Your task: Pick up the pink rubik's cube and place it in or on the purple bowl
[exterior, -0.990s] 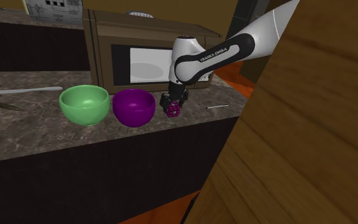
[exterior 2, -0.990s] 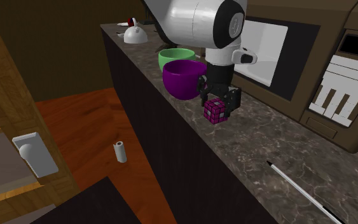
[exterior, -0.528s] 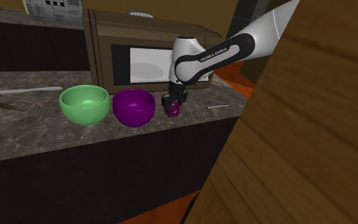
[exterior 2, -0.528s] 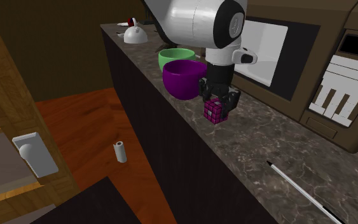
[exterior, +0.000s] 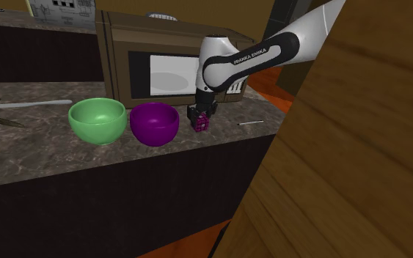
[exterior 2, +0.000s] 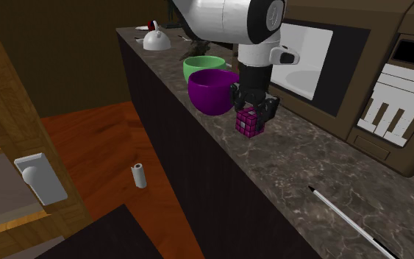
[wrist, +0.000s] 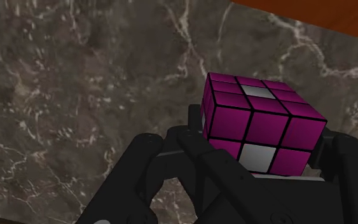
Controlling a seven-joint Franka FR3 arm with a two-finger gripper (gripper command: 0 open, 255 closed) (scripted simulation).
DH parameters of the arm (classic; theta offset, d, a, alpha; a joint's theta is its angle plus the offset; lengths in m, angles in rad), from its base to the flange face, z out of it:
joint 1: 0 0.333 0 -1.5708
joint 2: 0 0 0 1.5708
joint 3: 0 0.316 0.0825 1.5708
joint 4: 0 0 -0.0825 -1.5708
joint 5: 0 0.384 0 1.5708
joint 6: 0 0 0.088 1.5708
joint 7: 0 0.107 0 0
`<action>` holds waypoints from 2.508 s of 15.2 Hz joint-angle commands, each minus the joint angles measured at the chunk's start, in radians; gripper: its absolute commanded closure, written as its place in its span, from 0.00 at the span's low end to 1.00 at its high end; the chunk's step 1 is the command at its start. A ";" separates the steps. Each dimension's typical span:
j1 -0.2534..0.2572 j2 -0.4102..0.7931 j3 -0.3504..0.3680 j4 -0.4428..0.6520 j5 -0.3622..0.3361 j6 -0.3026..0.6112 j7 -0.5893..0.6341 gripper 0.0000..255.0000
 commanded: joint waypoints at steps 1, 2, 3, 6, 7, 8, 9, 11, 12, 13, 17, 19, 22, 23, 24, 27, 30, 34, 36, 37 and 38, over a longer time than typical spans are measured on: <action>-0.001 -0.011 0.001 0.014 0.003 -0.025 -0.002 1.00; -0.001 -0.018 0.001 0.019 0.004 -0.037 -0.003 1.00; -0.001 -0.024 0.002 0.025 0.006 -0.049 -0.005 1.00; -0.002 -0.043 0.002 0.043 0.010 -0.085 -0.007 1.00; -0.002 -0.048 0.003 0.050 0.011 -0.097 -0.008 1.00; -0.002 -0.054 0.003 0.056 0.012 -0.110 -0.009 1.00; -0.003 -0.059 0.003 0.063 0.013 -0.122 -0.010 1.00; -0.003 -0.069 0.004 0.078 0.015 -0.146 -0.012 1.00; -0.003 -0.074 0.004 0.086 0.016 -0.159 -0.013 1.00; -0.003 -0.079 0.004 0.093 0.017 -0.171 -0.013 1.00; -0.004 -0.095 0.005 0.127 0.021 -0.221 -0.016 1.00; -0.004 -0.102 0.005 0.145 0.022 -0.246 -0.017 1.00; -0.004 -0.111 0.005 0.175 0.024 -0.285 -0.019 1.00; -0.004 -0.114 0.005 0.185 0.025 -0.297 -0.019 1.00; -0.004 -0.116 0.005 0.195 0.025 -0.310 -0.020 1.00; -0.004 -0.122 0.005 0.228 0.026 -0.349 -0.021 1.00; -0.004 -0.126 0.006 0.263 0.027 -0.388 -0.022 1.00; 0.022 -0.092 0.024 0.329 0.020 -0.420 0.023 1.00; 0.048 -0.052 0.042 0.382 0.010 -0.435 0.067 1.00; 0.062 -0.030 0.050 0.412 0.005 -0.444 0.089 1.00; 0.076 -0.007 0.057 0.443 -0.001 -0.453 0.110 1.00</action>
